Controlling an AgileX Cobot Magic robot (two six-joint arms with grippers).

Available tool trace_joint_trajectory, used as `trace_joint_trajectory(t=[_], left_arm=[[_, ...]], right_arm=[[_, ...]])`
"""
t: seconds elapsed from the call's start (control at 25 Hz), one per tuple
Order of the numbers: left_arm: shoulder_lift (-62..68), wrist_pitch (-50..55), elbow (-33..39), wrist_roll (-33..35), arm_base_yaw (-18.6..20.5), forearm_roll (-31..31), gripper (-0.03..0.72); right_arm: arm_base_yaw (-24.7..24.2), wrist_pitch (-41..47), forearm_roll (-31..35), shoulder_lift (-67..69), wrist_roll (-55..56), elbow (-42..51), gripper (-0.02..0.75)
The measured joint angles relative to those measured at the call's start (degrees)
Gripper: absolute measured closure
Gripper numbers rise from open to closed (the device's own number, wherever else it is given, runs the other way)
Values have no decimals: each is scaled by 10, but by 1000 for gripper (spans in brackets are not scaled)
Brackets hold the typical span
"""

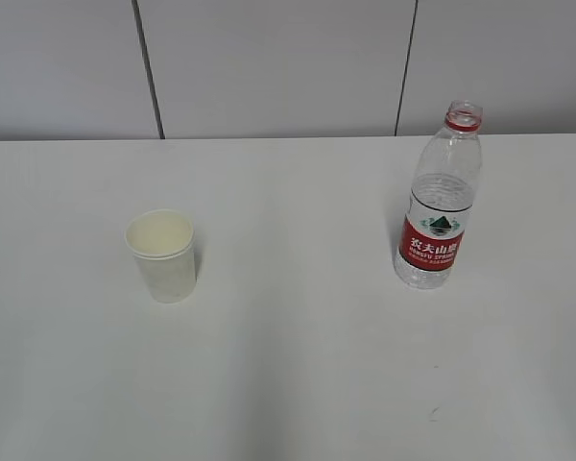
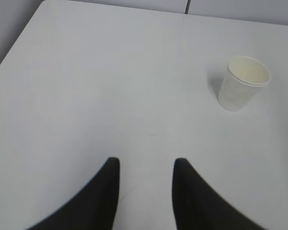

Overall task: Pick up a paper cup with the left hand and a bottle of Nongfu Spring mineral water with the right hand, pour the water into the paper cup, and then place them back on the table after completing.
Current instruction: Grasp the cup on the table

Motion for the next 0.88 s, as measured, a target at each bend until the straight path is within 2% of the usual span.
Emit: trace_joint_trajectory(t=[0.72,0.88], left_arm=[[0,0,0,0,0,0,448],[0,0,0,0,0,0,448]], right_arm=[[0,-2,-1,0,0,-1,151],[0,-68,-7,0,0,-12,151]])
